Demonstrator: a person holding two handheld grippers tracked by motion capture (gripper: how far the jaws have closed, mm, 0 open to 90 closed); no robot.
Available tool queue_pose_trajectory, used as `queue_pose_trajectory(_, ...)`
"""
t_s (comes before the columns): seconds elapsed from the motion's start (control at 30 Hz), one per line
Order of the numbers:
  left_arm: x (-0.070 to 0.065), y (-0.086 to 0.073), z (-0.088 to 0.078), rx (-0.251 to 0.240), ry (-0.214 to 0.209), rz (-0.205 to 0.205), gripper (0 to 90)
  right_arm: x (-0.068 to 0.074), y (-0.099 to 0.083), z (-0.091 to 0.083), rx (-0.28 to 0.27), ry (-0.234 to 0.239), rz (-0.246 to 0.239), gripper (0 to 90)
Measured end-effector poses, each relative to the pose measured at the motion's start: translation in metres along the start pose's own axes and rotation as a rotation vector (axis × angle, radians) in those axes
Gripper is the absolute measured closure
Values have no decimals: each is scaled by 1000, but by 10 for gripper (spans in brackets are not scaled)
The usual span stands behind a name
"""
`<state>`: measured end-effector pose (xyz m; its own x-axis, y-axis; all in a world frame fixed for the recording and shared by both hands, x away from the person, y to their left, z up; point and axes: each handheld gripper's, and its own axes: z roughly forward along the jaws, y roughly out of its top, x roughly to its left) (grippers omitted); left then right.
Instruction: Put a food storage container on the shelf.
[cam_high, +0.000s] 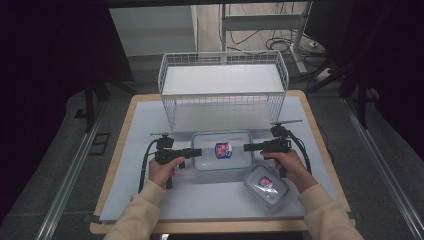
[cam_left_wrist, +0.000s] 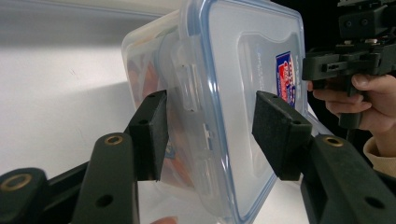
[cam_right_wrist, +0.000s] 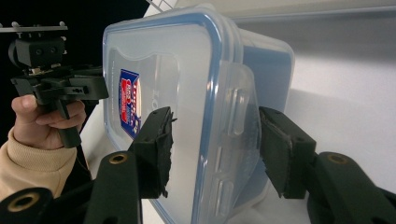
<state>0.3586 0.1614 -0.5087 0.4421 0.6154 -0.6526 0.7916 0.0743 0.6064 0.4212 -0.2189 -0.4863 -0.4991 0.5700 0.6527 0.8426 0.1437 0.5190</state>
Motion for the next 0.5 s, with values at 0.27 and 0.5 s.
queue_pose_trajectory(0.27,-2,1,-4,-16,11,34,483,1,-1,-1,-17,17,-23,497)
queue_pose_trajectory(0.5,-6,4,-9,-37,26,60,484,6,-1,-2,-42,15,-67,497)
